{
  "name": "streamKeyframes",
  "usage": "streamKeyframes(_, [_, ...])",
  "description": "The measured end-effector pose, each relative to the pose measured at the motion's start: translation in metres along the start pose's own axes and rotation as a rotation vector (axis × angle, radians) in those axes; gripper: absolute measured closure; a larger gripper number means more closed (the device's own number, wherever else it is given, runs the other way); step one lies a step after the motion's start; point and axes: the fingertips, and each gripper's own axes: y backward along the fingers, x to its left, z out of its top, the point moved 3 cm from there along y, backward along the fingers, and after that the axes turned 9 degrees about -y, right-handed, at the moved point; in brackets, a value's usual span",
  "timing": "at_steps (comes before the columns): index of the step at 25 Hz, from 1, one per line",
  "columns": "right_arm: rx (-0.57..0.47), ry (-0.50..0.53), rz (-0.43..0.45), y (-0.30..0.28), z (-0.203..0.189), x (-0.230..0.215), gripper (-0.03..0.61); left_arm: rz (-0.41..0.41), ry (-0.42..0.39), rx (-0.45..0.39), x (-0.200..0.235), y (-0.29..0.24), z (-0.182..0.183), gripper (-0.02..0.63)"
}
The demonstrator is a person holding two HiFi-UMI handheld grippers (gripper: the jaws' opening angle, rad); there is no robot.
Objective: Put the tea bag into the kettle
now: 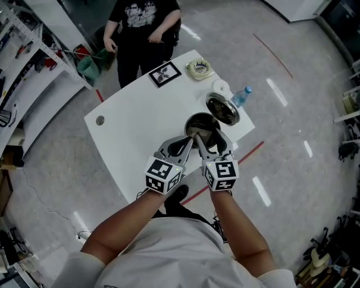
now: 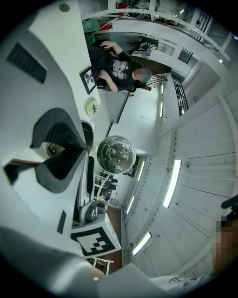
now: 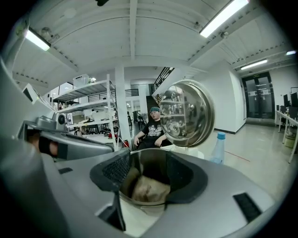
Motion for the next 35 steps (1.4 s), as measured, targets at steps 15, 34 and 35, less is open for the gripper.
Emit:
streamKeyframes(15, [-0.065,0.004,0.001,0.032,0.007,0.026,0.408,0.011,-0.021,-0.023,-0.008,0.032,0.007,0.603])
streamKeyframes(34, [-0.127,0.052,0.002,0.073,0.018,0.148,0.568,-0.113,-0.088,-0.099,0.000,0.130,0.029,0.603])
streamKeyframes(35, [-0.133,0.045,0.002,0.075,0.017,0.159,0.568,-0.124,-0.092,-0.101,0.001,0.139,0.029,0.603])
